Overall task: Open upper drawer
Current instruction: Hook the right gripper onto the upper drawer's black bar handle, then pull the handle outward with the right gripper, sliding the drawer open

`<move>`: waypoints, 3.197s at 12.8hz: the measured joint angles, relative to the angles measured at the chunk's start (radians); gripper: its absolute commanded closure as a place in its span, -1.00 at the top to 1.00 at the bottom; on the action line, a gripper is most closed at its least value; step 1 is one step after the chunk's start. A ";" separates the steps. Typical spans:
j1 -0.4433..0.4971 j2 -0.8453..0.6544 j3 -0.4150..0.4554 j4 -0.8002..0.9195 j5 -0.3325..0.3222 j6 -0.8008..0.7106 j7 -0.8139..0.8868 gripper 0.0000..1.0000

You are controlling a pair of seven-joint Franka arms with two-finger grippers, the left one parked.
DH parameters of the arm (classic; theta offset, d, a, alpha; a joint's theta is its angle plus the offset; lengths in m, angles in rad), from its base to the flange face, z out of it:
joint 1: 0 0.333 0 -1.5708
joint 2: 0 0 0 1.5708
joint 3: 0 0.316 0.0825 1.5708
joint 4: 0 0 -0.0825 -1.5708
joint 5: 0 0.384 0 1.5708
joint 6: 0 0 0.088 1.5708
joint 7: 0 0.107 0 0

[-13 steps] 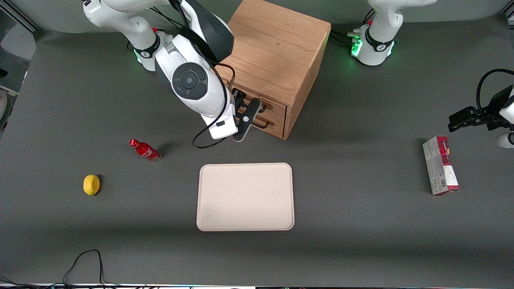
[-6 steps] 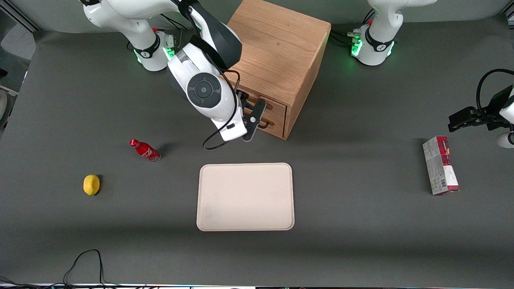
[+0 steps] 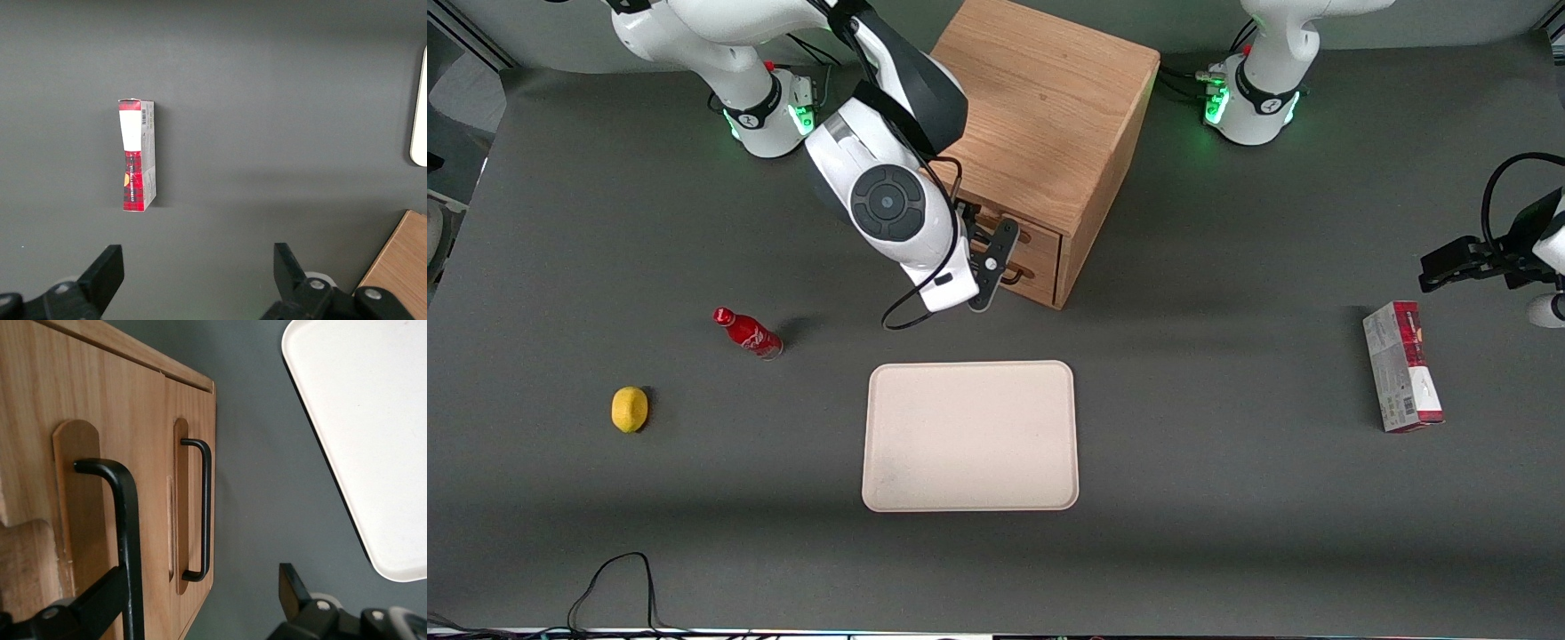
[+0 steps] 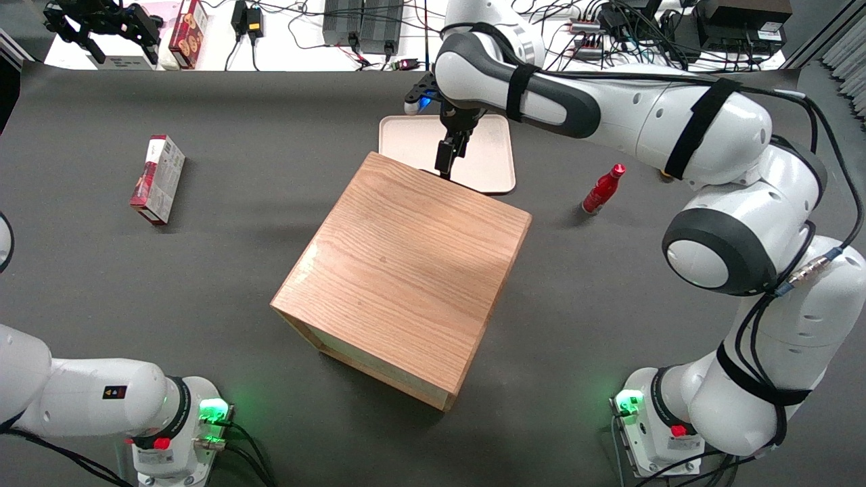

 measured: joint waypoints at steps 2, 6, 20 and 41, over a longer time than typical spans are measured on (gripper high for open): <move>0.000 0.009 0.002 -0.002 0.012 -0.005 -0.001 1.00; 0.000 0.022 0.001 -0.004 0.018 -0.008 -0.009 1.00; -0.060 0.032 -0.010 -0.002 0.087 -0.027 -0.013 1.00; -0.084 0.063 -0.035 0.010 0.056 -0.013 -0.014 1.00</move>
